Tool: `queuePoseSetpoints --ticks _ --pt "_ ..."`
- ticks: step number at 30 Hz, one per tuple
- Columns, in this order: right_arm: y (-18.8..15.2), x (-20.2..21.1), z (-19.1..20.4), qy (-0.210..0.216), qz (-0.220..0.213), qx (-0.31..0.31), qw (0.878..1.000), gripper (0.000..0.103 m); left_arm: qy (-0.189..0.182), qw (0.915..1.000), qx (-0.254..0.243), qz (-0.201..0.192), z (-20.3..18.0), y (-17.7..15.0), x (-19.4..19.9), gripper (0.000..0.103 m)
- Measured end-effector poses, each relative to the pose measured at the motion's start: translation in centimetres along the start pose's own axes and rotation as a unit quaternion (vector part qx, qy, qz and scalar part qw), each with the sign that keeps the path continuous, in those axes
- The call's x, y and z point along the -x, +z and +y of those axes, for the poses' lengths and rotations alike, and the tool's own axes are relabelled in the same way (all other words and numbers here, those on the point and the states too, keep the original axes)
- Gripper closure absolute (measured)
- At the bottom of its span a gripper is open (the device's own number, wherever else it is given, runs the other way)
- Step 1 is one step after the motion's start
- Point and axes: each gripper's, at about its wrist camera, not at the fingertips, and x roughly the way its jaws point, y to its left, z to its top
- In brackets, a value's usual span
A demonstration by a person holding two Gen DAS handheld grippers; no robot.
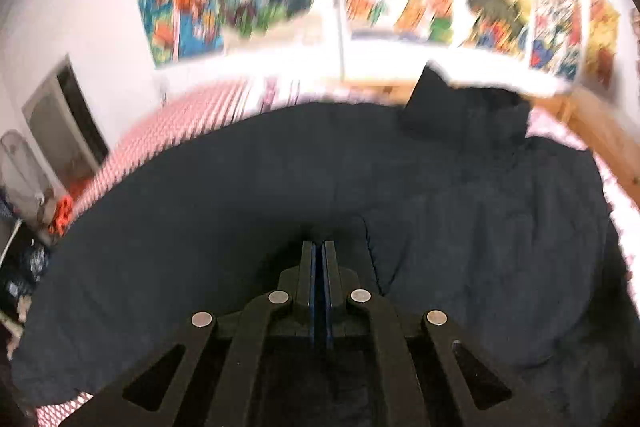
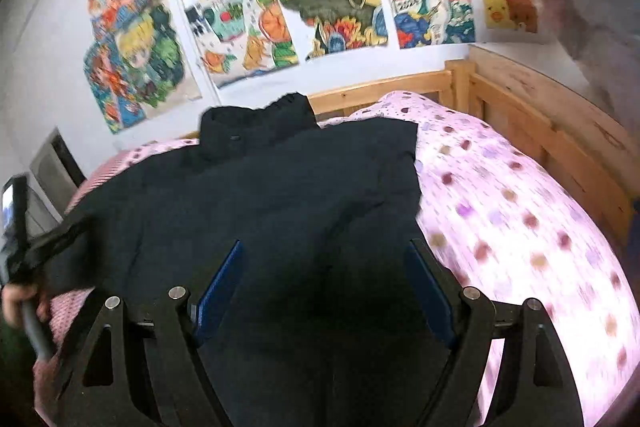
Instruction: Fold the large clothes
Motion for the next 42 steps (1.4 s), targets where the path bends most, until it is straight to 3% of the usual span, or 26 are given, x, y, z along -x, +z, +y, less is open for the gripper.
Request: queuePoseSetpoints --ticks 1,4,7,9,14,18,21,22,23,25,27,30,32,33,35,36,39,42 --pt "0.5 -1.6 0.4 -0.005 0.01 0.006 1.0 0.026 0.005 0.9996 0.003 0.027 0.4 -0.8 -1.7 0.099" --pt "1.4 -7.4 1.8 -0.016 0.07 0.019 0.997 0.026 0.022 0.9979 0.001 0.061 0.2 -2.3 -4.8 0.101" --pt "0.0 -11.6 3.2 -0.05 0.13 0.046 0.989 0.026 0.027 0.995 0.007 0.096 0.7 -3.4 -7.1 0.101" --pt "-1.5 -13.4 4.1 -0.075 0.149 0.084 0.982 0.026 0.029 0.9942 0.006 0.104 0.7 -3.5 -7.6 0.101" --pt "-3.1 -14.4 4.1 -0.074 0.14 0.085 0.984 0.022 0.03 0.9939 -0.001 0.106 0.4 -3.3 -8.1 0.101" --pt "-3.1 -12.0 5.1 -0.078 0.127 0.084 0.985 0.021 -0.012 0.9956 0.045 0.081 2.3 -3.3 -6.2 0.101" --pt "-3.4 -8.6 7.0 -0.046 0.121 0.089 0.988 0.018 -0.062 0.9936 0.082 0.048 4.2 -3.6 -3.3 0.08" --pt "-3.5 -7.6 7.9 -0.038 0.116 0.096 0.988 0.015 -0.082 0.9915 0.095 0.034 5.0 -3.9 -1.9 0.061" --pt "-3.7 -6.2 9.4 -0.027 0.11 0.111 0.987 0.013 -0.099 0.9889 0.11 0.018 5.8 -4.4 -0.3 0.033" --pt "-4.3 -4.3 12.3 -0.012 0.104 0.14 0.985 0.01 -0.103 0.9848 0.139 -0.019 6.8 -5.7 2.9 0.011" --pt "-5.0 -2.9 14.9 -0.005 0.105 0.166 0.981 0.01 -0.101 0.98 0.164 -0.05 8.6 -6.9 6.1 0.008" --pt "-5.5 -1.5 17.8 0.01 0.104 0.187 0.977 0.01 -0.094 0.9762 0.19 -0.044 12.3 -8.4 8.8 0.007" --pt "-6.0 -0.4 20.6 0.024 0.093 0.195 0.976 0.01 -0.104 0.968 0.224 -0.045 14.7 -9.4 10.0 0.007" --pt "-5.7 -0.1 20.8 0.028 0.089 0.199 0.976 0.01 -0.115 0.9597 0.252 -0.051 16.4 -10.9 10.6 0.007" --pt "-5.8 0.0 22.9 0.034 0.078 0.205 0.975 0.01 -0.116 0.9401 0.313 -0.068 20.0 -13.4 11.9 0.007" --pt "-6.1 -0.2 24.2 0.034 0.075 0.206 0.975 0.01 -0.105 0.9263 0.352 -0.083 22.1 -15.1 12.6 0.007" --pt "-6.7 -1.3 26.6 0.027 0.072 0.207 0.975 0.01 -0.084 0.8982 0.419 -0.105 25.5 -18.0 12.6 0.007" --pt "-7.3 -4.1 28.8 -0.013 0.084 0.198 0.976 0.01 -0.075 0.8832 0.45 -0.109 27.3 -18.9 11.7 0.007"
